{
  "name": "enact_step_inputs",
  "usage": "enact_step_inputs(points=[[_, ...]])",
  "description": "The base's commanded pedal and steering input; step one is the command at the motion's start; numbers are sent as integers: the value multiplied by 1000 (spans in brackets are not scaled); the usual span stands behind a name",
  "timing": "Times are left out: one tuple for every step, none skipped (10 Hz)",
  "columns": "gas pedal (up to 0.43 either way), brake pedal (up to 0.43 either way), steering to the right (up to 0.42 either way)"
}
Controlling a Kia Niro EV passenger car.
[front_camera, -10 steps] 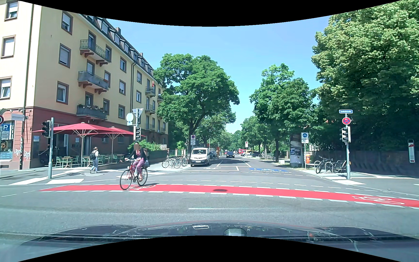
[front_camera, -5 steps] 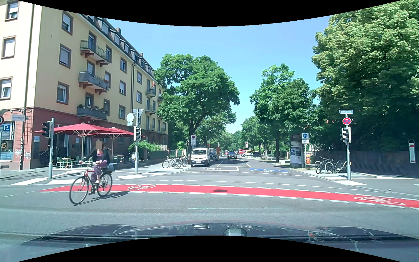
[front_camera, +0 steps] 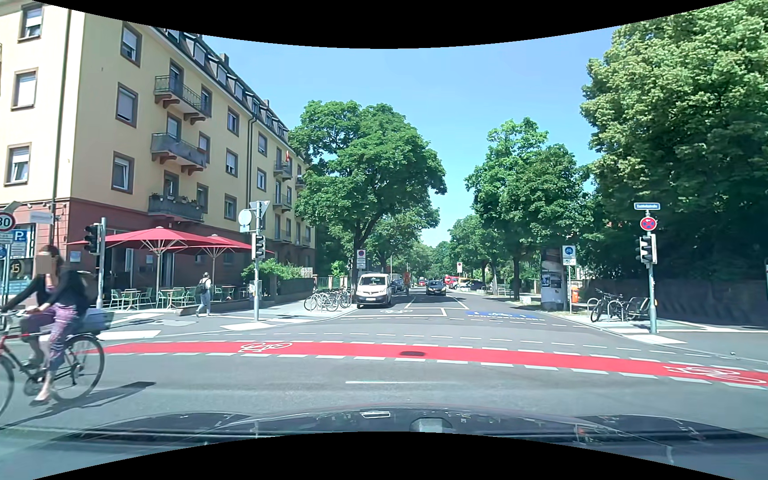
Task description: Follow the waypoints while adhering to traffic rules and regulations
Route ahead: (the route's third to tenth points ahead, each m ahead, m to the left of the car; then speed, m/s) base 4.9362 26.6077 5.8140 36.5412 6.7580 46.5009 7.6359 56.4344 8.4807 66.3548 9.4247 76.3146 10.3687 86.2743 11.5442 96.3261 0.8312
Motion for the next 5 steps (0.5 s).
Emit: enact_step_inputs(points=[[378,0,-533],[378,0,-576],[378,0,-619],[378,0,-666],[378,0,-700]])
